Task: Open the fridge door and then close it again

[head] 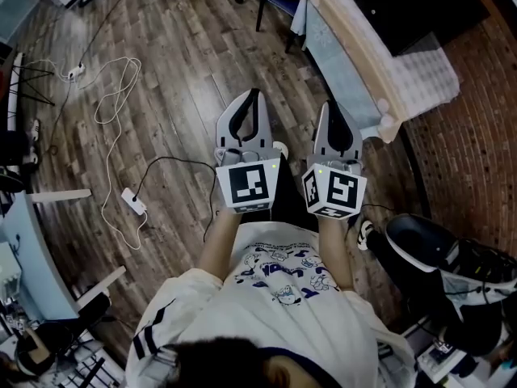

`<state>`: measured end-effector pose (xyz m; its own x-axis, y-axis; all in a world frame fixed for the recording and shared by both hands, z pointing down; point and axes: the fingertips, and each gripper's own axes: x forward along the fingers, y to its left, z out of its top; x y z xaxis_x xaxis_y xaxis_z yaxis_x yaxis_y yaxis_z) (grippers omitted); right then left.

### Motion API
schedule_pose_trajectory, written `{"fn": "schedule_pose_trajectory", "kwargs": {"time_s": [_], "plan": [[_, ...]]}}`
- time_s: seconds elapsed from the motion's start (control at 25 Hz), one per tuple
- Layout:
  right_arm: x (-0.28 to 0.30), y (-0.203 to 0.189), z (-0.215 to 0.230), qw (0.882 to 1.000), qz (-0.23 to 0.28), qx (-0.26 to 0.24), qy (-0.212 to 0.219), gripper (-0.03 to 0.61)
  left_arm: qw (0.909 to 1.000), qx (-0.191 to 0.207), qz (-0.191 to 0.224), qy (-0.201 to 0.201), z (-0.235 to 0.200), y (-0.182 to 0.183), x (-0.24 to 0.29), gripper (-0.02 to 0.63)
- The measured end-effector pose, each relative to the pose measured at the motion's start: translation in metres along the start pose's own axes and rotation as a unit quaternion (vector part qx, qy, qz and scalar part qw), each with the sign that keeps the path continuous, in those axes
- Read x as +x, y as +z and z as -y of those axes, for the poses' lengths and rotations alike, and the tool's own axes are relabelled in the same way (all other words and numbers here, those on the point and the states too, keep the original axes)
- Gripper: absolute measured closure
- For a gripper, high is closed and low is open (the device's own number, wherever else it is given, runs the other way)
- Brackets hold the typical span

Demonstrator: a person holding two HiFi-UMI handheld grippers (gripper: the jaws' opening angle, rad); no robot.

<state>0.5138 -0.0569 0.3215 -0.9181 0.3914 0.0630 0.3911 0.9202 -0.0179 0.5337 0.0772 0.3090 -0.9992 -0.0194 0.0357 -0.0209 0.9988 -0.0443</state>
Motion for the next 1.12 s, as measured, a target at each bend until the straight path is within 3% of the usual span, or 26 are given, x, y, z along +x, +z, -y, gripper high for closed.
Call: {"fn": "schedule_pose_trajectory", "kwargs": {"time_s": [0.4,1.12], "plan": [[0.086,0.000,0.021,1.000,0.005,-0.003,0.014,0.537,0.9999,0.002,0.003,0.011,-0.014,-0.004,0.084,0.597],[0.284,0.028,0.139,1.000,0.019,0.011,0.003,0.537,0.9999,0.013,0.010,0.003,0.009,0.019,0.309,0.597]]}}
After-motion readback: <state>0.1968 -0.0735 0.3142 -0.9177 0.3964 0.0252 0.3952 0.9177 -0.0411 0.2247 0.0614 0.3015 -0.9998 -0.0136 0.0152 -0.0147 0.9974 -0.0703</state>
